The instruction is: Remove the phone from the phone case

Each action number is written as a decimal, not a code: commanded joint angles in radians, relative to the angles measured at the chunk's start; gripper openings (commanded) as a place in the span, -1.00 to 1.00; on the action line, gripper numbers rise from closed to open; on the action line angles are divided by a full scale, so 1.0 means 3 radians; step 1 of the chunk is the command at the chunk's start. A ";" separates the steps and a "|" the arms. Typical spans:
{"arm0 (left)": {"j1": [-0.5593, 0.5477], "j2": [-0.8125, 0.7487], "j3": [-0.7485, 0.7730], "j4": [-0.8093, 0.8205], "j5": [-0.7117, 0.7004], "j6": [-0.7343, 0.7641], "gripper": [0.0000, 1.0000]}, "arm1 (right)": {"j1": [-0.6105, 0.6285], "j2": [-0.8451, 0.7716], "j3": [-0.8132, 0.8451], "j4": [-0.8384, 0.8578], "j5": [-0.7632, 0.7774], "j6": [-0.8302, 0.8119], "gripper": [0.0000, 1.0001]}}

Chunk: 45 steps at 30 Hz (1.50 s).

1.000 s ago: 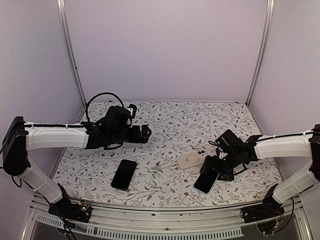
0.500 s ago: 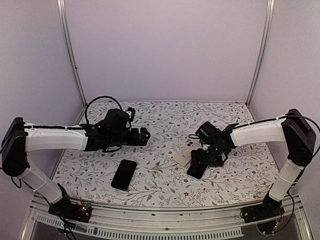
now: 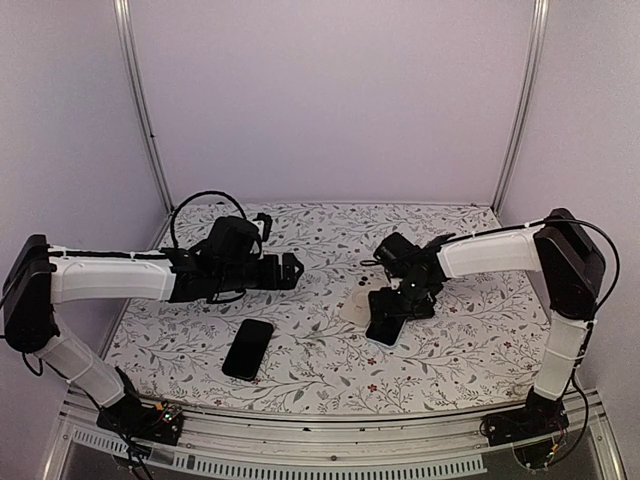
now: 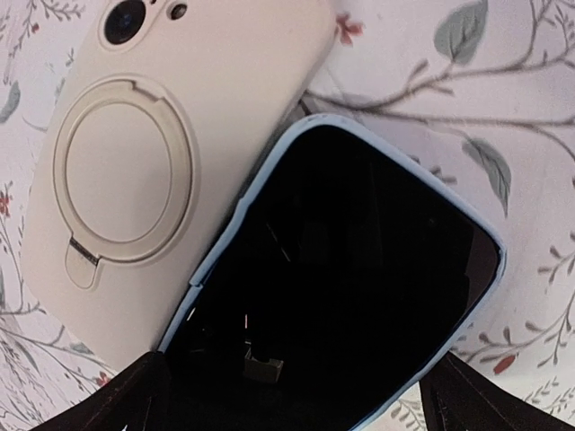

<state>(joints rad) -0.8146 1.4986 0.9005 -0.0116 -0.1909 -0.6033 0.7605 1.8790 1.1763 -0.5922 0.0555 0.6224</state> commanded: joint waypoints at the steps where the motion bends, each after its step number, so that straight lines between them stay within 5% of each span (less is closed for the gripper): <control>1: -0.0010 -0.0030 0.0017 0.0086 -0.0001 -0.0022 0.99 | -0.0145 0.0568 0.0347 0.0208 -0.0006 -0.0437 0.98; 11: -0.0010 -0.0086 -0.0027 0.0083 -0.0042 -0.0080 0.99 | -0.0143 0.1188 0.1287 -0.0117 0.0122 -0.0825 0.98; 31: -0.0001 0.0089 0.0117 0.0103 0.0090 -0.0015 0.99 | -0.0223 0.0225 -0.0125 0.0016 0.0131 -0.0399 0.98; 45: 0.0000 0.0153 0.0189 0.0083 0.0121 -0.0015 0.99 | 0.0114 -0.0078 0.0061 -0.0056 0.0215 -0.0068 0.98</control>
<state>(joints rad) -0.8143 1.5345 0.9287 0.0029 -0.1638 -0.6174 0.7574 1.8786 1.1843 -0.5606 0.0937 0.5602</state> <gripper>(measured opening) 0.994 0.989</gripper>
